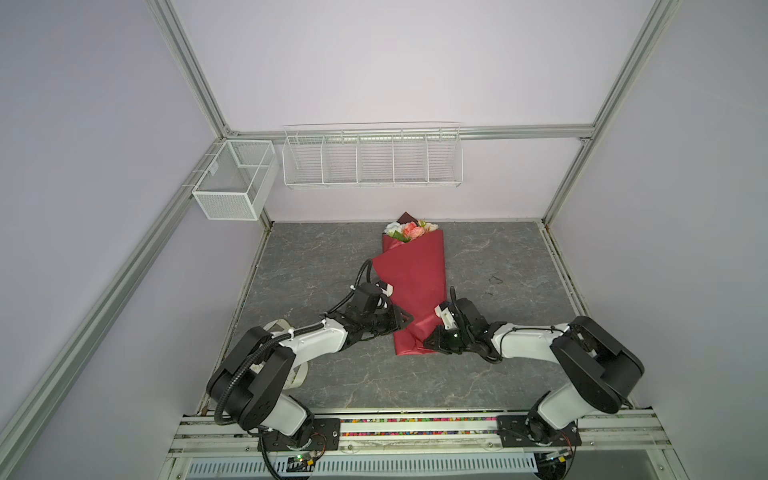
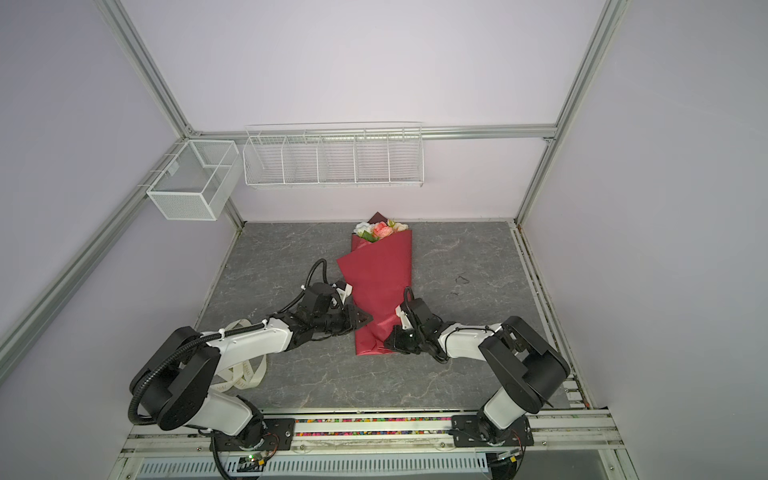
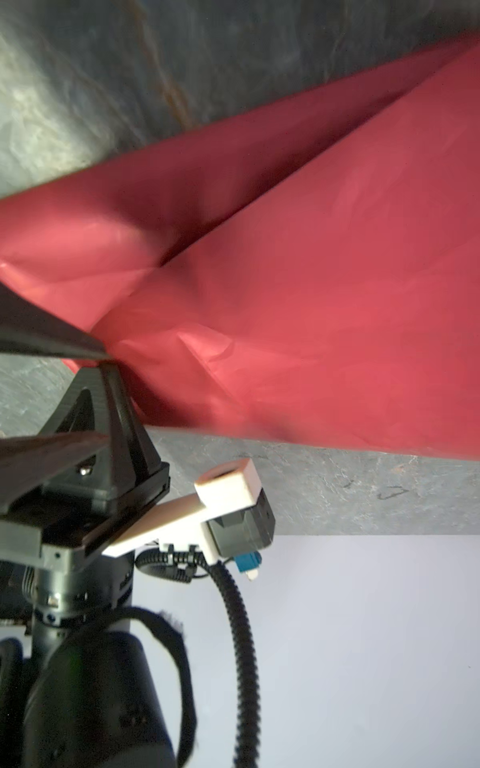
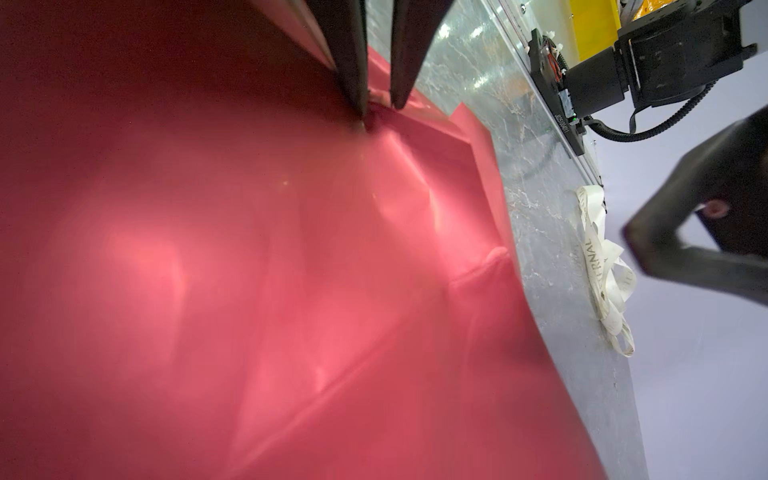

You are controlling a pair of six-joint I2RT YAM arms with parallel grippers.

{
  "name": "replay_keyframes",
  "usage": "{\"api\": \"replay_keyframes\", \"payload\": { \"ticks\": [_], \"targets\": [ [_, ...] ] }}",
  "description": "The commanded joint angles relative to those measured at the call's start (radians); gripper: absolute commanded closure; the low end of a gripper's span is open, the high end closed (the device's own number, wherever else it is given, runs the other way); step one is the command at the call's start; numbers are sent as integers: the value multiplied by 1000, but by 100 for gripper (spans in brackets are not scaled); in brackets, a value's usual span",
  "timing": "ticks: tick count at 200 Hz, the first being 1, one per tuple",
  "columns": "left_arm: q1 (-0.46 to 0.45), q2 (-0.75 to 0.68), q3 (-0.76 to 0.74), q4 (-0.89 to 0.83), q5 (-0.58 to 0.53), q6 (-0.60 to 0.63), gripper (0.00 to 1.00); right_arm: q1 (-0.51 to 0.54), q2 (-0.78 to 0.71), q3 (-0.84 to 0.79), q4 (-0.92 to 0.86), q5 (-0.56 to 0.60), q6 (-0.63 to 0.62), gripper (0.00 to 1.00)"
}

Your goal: Tie the bouquet of fake flowers

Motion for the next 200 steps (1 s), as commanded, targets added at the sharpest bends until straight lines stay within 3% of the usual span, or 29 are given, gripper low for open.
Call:
{"api": "replay_keyframes", "payload": {
  "ticks": [1, 15, 77, 130, 200],
  "targets": [
    [-16, 3, 17, -43, 8, 4, 81, 5, -20, 7, -51, 21, 16, 83],
    [-41, 32, 52, -43, 35, 7, 88, 4, -20, 9, -49, 25, 21, 83],
    [-129, 160, 103, -17, 45, -33, 97, 5, -26, 6, -48, 26, 34, 83],
    [-151, 215, 100, -123, 0, 0, 100, 4, -51, 15, -62, 24, 38, 82],
    [-151, 234, 71, -156, -60, 31, 100, -3, -164, 29, -257, 126, -9, 81]
  ]
}}
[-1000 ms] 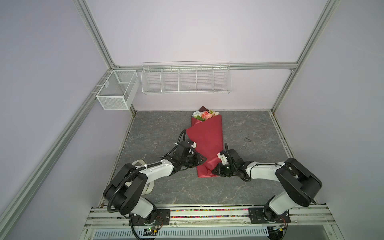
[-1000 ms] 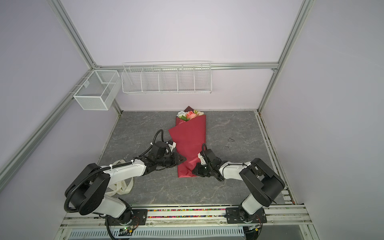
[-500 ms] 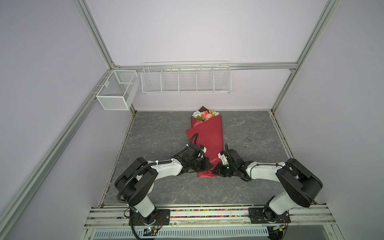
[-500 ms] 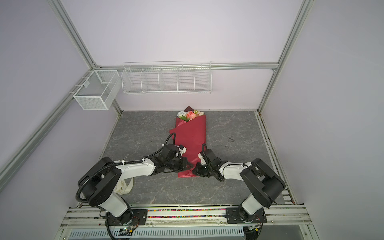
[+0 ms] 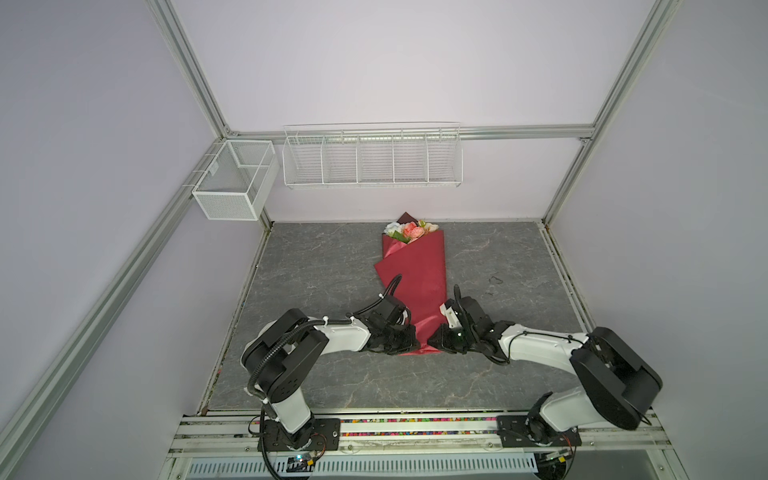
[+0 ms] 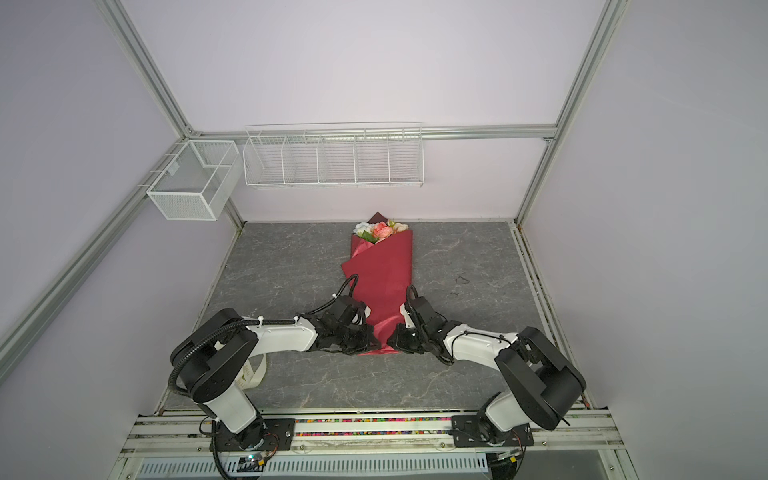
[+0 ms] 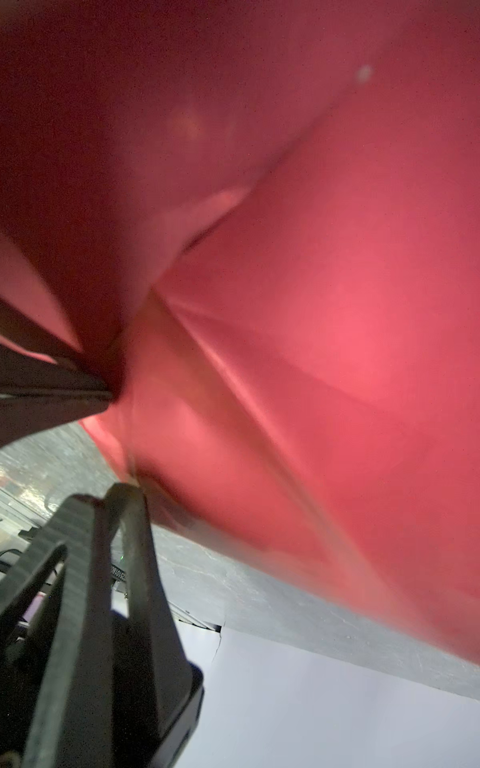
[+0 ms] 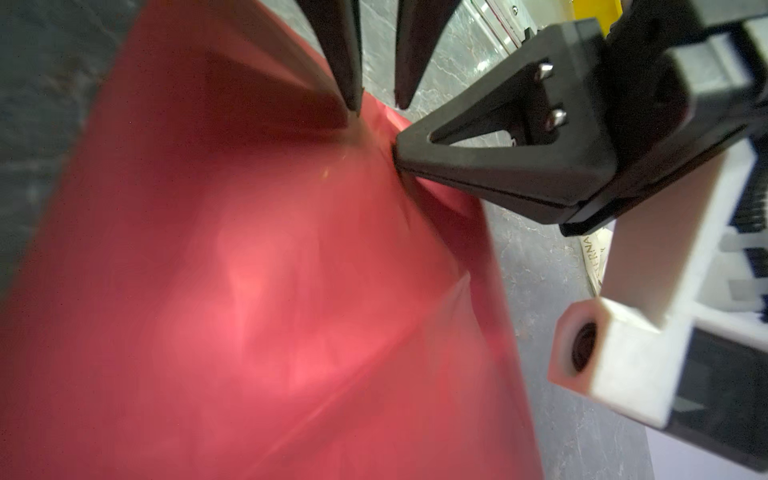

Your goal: Tie the bouquet of fake flowers

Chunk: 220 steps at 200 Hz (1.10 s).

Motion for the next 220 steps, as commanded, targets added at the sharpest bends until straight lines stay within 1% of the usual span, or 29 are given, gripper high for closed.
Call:
{"api": "replay_keyframes", "payload": {
  "ticks": [1, 20, 50, 72, 101, 115, 128, 148, 169, 182, 195, 220],
  "targets": [
    [-5, 14, -9, -21, -39, 22, 100, -4, -43, 17, -113, 60, -26, 80],
    [-5, 13, -6, -21, -36, 28, 100, -6, -37, 15, -166, 87, -36, 81],
    [-5, 21, -8, 0, -29, 23, 100, -16, 21, 19, -267, 157, -49, 83],
    [-5, 29, -10, 6, -29, 21, 100, -20, 25, 11, -257, 147, -47, 83],
    [-5, 29, -13, 0, -26, 28, 100, -31, -55, 48, -254, 131, -71, 82],
    [-5, 30, -12, 2, -25, 31, 100, -66, -79, 84, -265, 127, -97, 81],
    [-5, 32, -10, 7, -21, 31, 100, -119, -73, 114, -250, 84, -120, 81],
    [-5, 35, -7, 7, -14, 35, 100, -200, -25, 165, -196, 3, -144, 80],
    [-5, 35, -1, -4, -6, 57, 100, -246, 74, 262, -181, -66, -180, 80],
    [-5, 33, 10, -39, -13, 79, 100, -265, 144, 332, -180, -81, -194, 80],
    [-5, 32, 10, -38, -11, 83, 100, -286, 212, 382, -178, -112, -202, 80],
    [-5, 46, 16, -31, -6, 85, 100, -323, 300, 427, -170, -120, -215, 80]
  ]
}}
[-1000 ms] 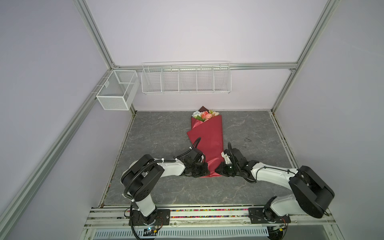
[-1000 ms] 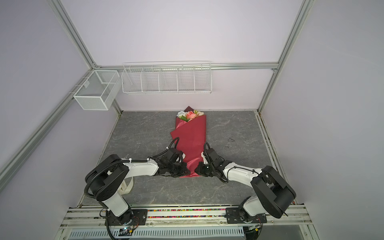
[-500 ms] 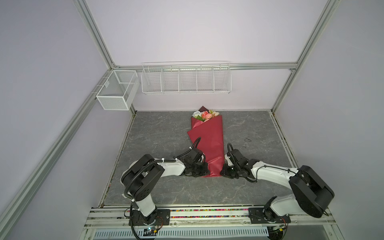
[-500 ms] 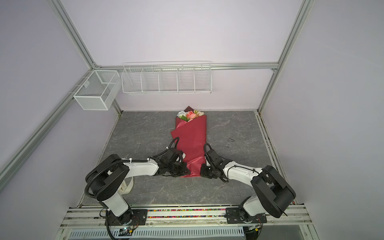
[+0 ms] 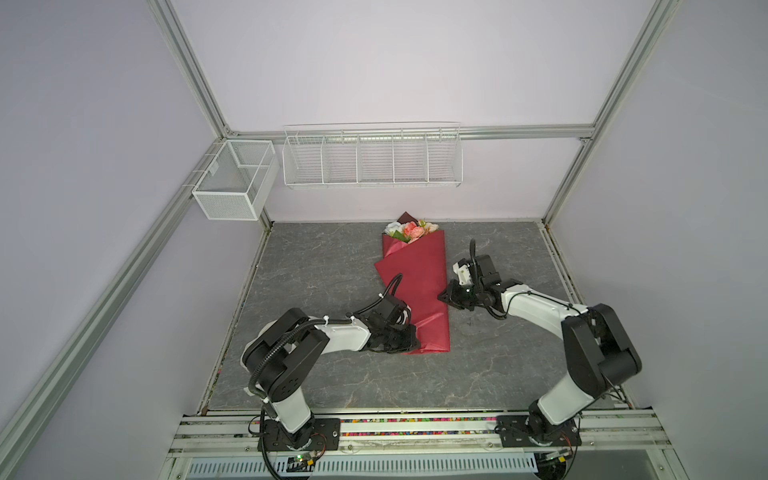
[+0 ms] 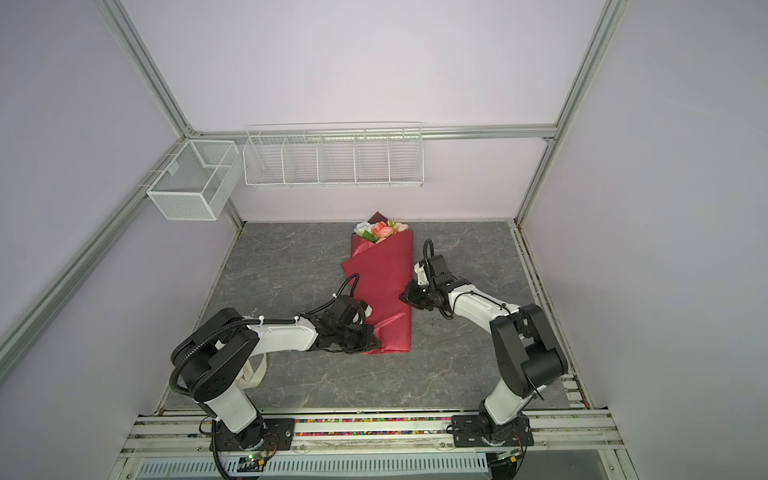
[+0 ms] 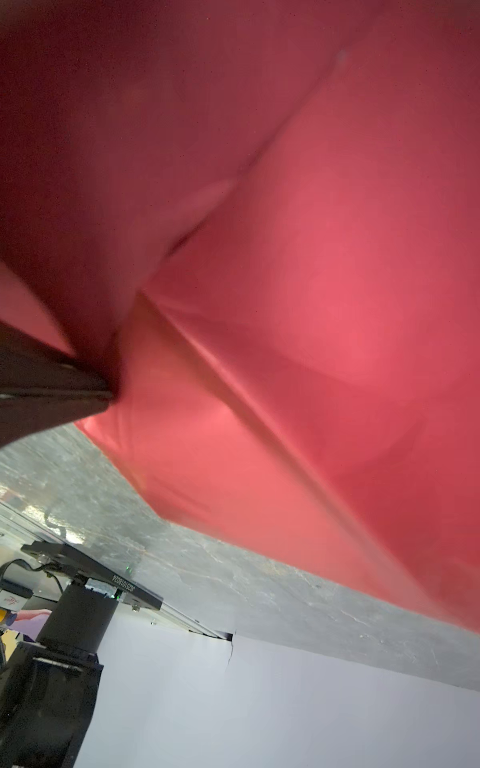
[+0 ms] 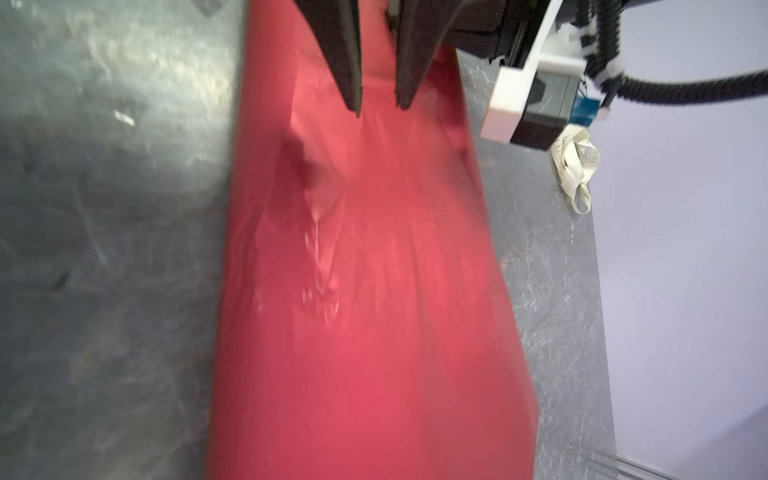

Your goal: Tie the bouquet of fake flowers

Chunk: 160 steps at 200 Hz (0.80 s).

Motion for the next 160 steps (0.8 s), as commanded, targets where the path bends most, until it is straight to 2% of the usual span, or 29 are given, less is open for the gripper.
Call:
{"api": "replay_keyframes", "payload": {
  "ticks": [1, 45, 79, 112, 160],
  "targets": [
    [-4, 41, 17, -43, -10, 26, 100, -33, 69, 26, 8, -49, -38, 80],
    [-5, 70, 13, 1, 11, 5, 100, -79, 146, 4, 35, -67, -50, 80],
    [-5, 84, 16, -2, 24, 12, 100, -112, 135, 28, 4, -77, -71, 79],
    [-5, 80, 15, -16, 26, 19, 100, -143, 140, 114, -13, -118, -94, 79],
    [-5, 64, 12, -25, 13, 21, 100, -160, 279, 288, -28, -168, -112, 77]
  ]
}}
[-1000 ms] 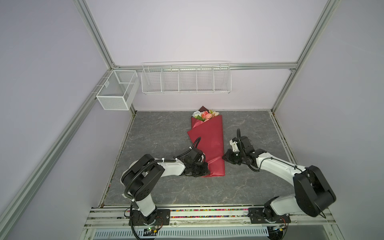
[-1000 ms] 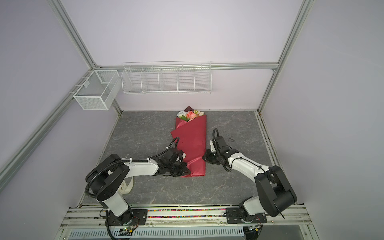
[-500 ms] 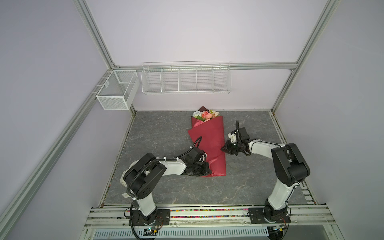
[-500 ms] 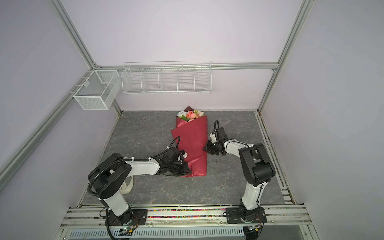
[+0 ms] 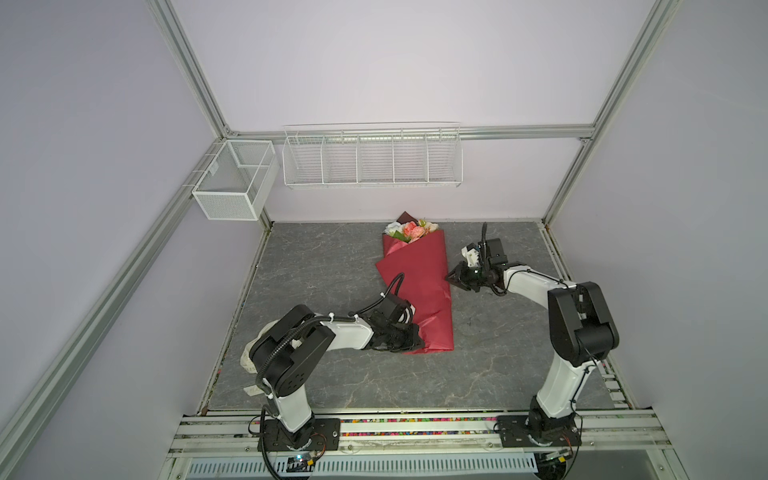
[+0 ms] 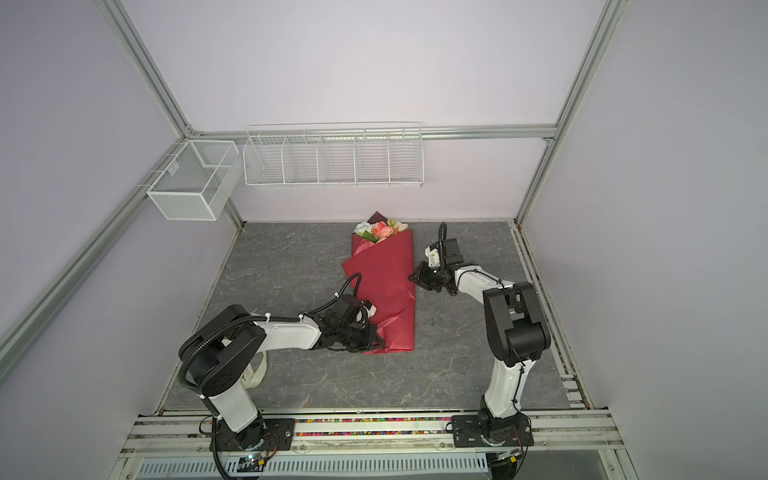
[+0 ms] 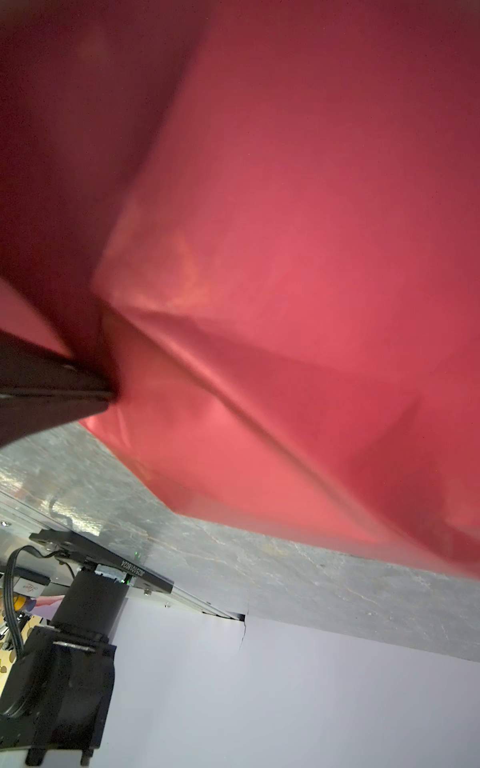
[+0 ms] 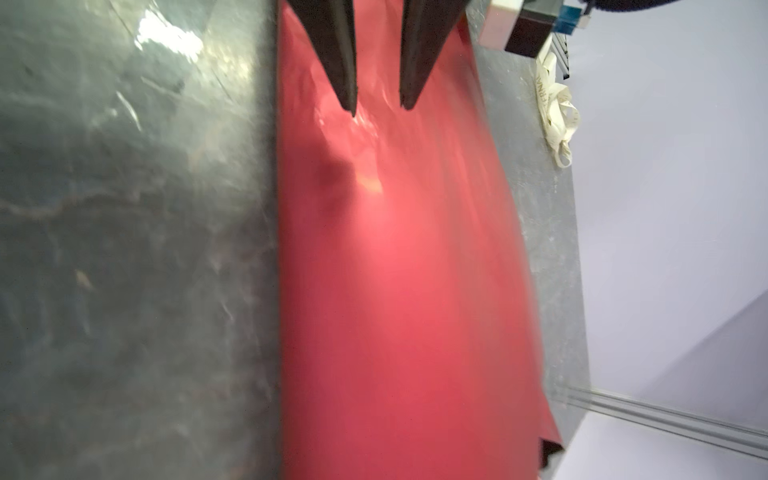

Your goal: Tie the bouquet of fake flowers

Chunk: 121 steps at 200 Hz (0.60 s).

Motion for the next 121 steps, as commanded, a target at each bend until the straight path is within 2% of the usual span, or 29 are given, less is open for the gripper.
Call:
{"api": "replay_keyframes", "payload": {
  "ticks": [1, 47, 107, 121],
  "targets": [
    [-5, 20, -5, -76, -37, 16, 100, -6, 88, 67, -16, -44, -28, 77],
    [-4, 30, -13, -69, -40, 14, 100, -23, 216, 145, -9, -29, -15, 76],
    [6, 36, -33, -51, -35, 0, 100, -39, 272, 258, -30, -76, -25, 74],
    [9, 40, -30, -51, -32, 0, 100, -73, 310, 300, -24, -96, -18, 73]
  ]
}}
